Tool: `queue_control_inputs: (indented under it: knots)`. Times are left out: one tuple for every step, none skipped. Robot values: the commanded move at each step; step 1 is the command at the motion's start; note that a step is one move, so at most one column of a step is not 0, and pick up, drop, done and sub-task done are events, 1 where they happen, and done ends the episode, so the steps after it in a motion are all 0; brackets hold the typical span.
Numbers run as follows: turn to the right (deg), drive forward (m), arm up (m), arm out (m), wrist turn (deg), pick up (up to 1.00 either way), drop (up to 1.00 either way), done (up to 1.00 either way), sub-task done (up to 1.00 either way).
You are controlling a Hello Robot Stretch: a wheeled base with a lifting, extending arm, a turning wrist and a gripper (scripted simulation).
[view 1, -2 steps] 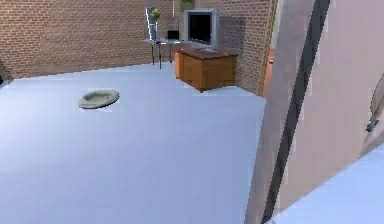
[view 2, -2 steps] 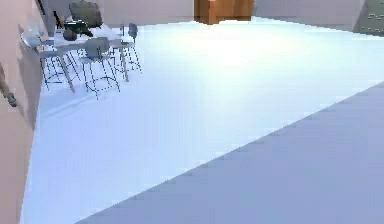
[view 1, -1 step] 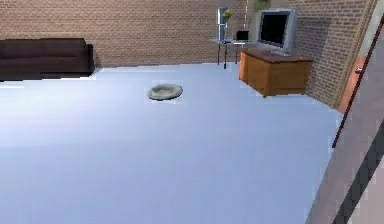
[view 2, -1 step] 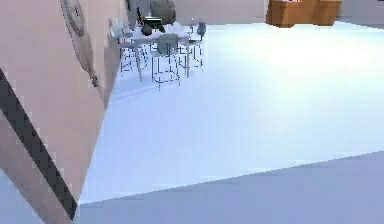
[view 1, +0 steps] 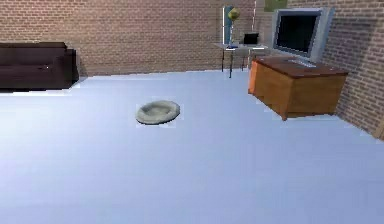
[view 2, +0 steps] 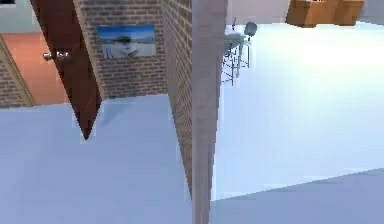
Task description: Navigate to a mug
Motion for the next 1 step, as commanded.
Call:
queue_control_inputs:
  knots:
    - [-42.0,0.0,0.0,0.0,0.0,0.0,0.0,0.0,0.0]
